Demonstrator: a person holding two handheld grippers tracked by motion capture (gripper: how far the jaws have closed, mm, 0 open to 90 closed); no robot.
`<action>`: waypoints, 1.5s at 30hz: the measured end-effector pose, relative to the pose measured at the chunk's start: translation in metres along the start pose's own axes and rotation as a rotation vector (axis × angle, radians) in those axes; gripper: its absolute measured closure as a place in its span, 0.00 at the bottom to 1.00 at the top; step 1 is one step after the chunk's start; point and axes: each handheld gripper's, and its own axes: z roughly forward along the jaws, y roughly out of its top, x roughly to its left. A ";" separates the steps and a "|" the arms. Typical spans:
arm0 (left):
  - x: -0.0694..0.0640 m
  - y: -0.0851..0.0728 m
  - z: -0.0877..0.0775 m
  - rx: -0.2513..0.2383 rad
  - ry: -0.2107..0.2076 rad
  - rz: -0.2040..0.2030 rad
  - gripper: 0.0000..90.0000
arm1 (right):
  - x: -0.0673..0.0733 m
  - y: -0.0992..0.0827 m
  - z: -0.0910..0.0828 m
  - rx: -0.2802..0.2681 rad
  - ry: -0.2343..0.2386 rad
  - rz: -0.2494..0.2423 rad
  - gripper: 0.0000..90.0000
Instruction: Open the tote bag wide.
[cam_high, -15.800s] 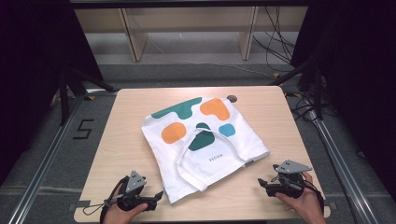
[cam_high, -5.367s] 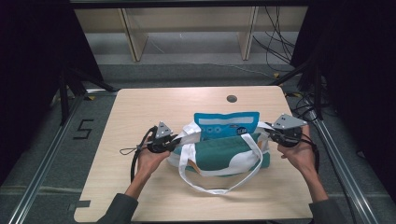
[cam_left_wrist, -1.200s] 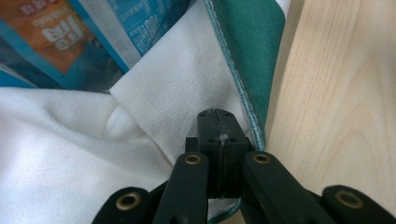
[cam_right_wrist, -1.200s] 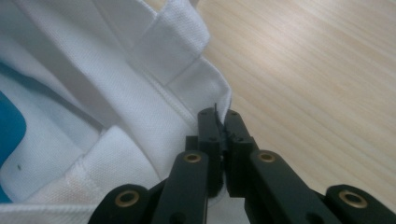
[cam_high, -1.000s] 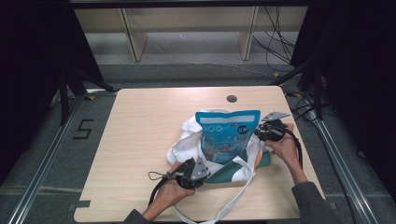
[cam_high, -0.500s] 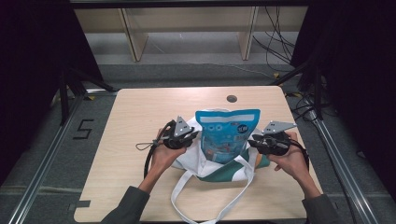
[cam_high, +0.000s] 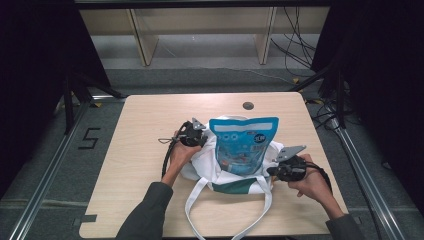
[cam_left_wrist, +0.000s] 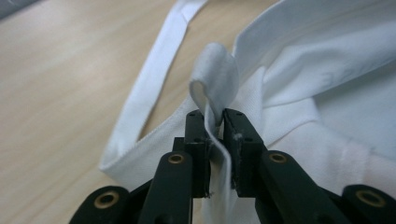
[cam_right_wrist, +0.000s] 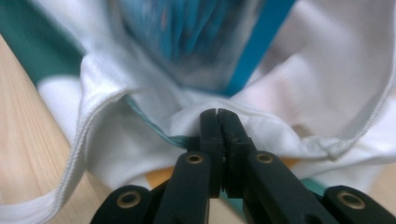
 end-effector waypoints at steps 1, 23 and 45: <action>0.002 -0.001 0.002 -0.002 -0.009 -0.020 0.88 | 0.006 -0.001 0.004 0.040 -0.015 0.057 1.00; -0.034 -0.026 -0.111 -0.235 -0.063 0.043 0.83 | -0.019 0.023 -0.057 -0.235 -0.197 0.038 0.96; -0.036 -0.047 -0.115 -0.202 -0.012 0.053 0.84 | -0.055 0.020 -0.039 -0.256 -0.253 0.151 0.95</action>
